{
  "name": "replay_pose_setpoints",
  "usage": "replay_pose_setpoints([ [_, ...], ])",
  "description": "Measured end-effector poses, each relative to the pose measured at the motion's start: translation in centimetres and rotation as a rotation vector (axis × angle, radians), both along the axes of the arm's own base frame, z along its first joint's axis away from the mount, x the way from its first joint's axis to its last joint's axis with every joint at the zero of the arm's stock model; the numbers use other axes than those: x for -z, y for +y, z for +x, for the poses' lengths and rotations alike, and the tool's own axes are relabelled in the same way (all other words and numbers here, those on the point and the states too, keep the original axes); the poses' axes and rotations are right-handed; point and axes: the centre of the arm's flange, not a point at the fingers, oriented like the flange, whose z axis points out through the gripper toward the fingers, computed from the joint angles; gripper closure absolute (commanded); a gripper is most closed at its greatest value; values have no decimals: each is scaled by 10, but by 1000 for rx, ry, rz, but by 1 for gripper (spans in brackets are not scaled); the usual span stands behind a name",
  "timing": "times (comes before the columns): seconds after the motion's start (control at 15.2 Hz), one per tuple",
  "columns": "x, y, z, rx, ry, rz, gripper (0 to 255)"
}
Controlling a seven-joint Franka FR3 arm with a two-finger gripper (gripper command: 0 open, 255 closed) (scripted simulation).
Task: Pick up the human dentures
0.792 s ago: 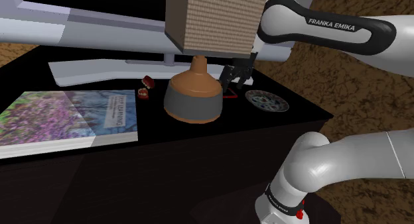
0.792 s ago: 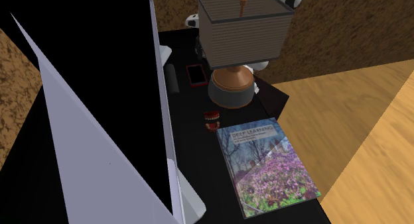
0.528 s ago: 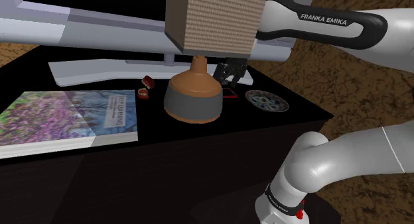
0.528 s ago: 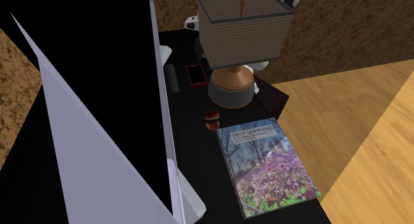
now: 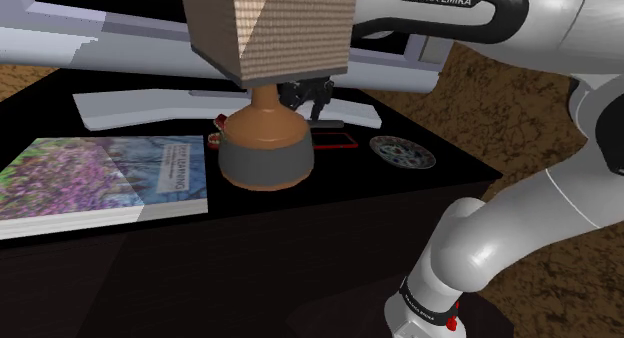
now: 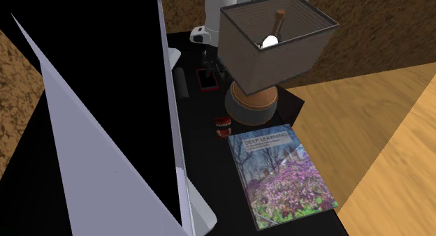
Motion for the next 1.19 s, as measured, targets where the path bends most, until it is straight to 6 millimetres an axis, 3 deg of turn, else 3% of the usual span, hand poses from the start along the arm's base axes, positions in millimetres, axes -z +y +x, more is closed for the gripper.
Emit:
replay_pose_setpoints([
  [0.4,-21,57,60,-65,-36,1,0],
  [0.86,-17,137,106,-163,46,-20,0],
  [1.19,9,148,112,-175,57,-18,0],
])
